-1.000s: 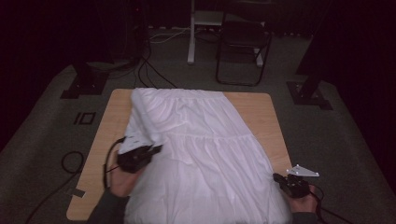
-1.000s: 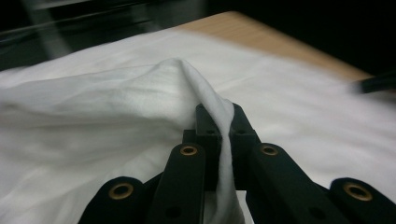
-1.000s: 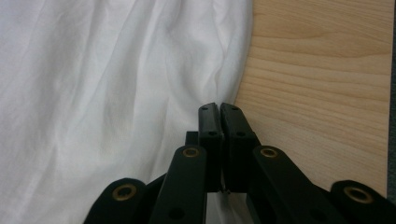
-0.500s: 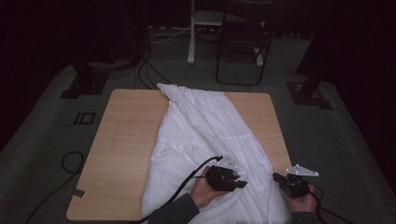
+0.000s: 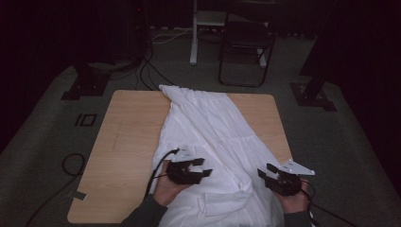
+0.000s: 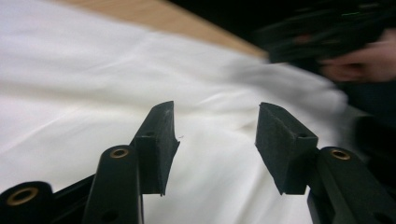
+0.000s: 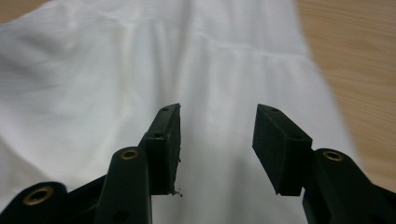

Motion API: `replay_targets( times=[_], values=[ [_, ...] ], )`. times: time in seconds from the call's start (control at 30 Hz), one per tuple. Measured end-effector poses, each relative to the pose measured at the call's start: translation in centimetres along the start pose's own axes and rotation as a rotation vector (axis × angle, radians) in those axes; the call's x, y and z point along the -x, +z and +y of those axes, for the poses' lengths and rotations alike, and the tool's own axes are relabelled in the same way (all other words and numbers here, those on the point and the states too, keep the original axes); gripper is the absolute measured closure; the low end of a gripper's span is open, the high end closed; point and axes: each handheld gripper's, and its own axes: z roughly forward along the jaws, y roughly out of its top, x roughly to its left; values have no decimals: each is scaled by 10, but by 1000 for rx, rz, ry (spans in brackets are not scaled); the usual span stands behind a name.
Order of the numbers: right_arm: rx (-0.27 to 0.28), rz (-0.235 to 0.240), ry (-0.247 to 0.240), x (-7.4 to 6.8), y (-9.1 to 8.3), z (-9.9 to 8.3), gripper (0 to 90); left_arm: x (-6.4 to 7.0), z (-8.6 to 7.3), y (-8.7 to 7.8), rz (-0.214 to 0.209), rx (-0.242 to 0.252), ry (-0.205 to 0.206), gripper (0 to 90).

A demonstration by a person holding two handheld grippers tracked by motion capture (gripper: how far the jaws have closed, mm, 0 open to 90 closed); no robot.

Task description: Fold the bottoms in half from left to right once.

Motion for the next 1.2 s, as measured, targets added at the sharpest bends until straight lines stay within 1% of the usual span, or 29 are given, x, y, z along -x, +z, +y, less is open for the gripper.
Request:
replay_targets(
  times=[0.07, 0.1, 0.13, 0.2, 0.23, 0.27, 0.33, 0.37, 0.4, 0.43, 0.47, 0.5, 0.53, 0.57, 0.6, 0.63, 0.67, 0.7, 0.73, 0.77, 0.8, 0.83, 0.87, 0.93, 1.0, 1.1, 1.17, 1.2],
  values=[
    [-19, 36, -30, -12, 10, 4, 496, -16, -15, -13, 105, -22, -17, 471],
    [-32, 48, -40, -17, 16, 5, 484, -25, -26, -19, 181, -44, -29, 466],
    [-41, 66, -47, -22, 22, 5, 475, -33, -35, -23, 226, -64, -43, 461],
    [-61, 86, -48, -28, 30, 2, 432, -46, -54, -31, 294, -81, -88, 444],
    [-95, 98, -48, -32, 36, -1, 400, -51, -61, -33, 310, -92, -105, 419],
    [-95, 98, -48, -32, 36, -1, 400, -57, -69, -36, 326, -98, -132, 419],
    [-126, 113, -65, -36, 41, -4, 380, -69, -86, -41, 356, -112, -185, 391],
    [-156, 120, -75, -38, 44, -6, 379, -74, -92, -43, 357, -115, -211, 372],
    [-156, 120, -75, -38, 44, -6, 379, -78, -97, -44, 350, -120, -247, 372],
    [-156, 120, -75, -38, 44, -6, 379, -78, -97, -44, 350, -120, -247, 360],
    [-191, 131, -79, -39, 49, -8, 516, -84, -102, -45, 328, -120, -291, 359],
    [-191, 131, -79, -39, 49, -8, 516, -86, -104, -44, 310, -120, -306, 359],
    [-205, 149, -88, -39, 49, -8, 642, -88, -105, -43, 296, -124, -319, 359],
    [-213, 164, -93, -40, 49, -8, 743, -88, -106, -41, 289, -128, -329, 362],
    [-212, 162, -101, -40, 48, -8, 814, -89, -106, -38, 277, -133, -325, 377],
    [-189, 144, -110, -40, 43, -6, 853, -89, -106, -36, 258, -126, -332, 425],
    [-189, 144, -110, -40, 43, -6, 853, -89, -105, -35, 248, -127, -334, 425],
    [-178, 140, -108, -40, 41, -5, 855, -88, -104, -34, 238, -138, -330, 449],
    [-159, 136, -103, -38, 38, -3, 857, -87, -103, -33, 227, -151, -320, 545],
    [-149, 134, -98, -37, 35, -2, 858, -85, -102, -32, 227, -156, -303, 626],
    [-140, 131, -96, -37, 33, -1, 859, -82, -101, -33, 235, -151, -273, 708],
    [-128, 123, -95, -36, 31, 0, 860, -79, -100, -34, 234, -143, -271, 811],
    [-122, 120, -95, -36, 29, 0, 861, -77, -98, -37, 244, -127, -261, 847],
    [-99, 108, -87, -33, 24, 3, 863, -73, -92, -46, 269, -97, -241, 870],
    [-91, 100, -90, -32, 22, 4, 865, -66, -83, -59, 311, -76, -226, 873],
    [-42, 69, -81, -24, 9, 11, 869, -51, -70, -76, 338, -47, -187, 876],
    [10, 47, -64, -16, -6, 17, 871, -44, -64, -84, 342, -28, -185, 875],
    [35, 26, -54, -11, -14, 21, 872, -42, -61, -85, 337, -25, -182, 873]
  ],
)
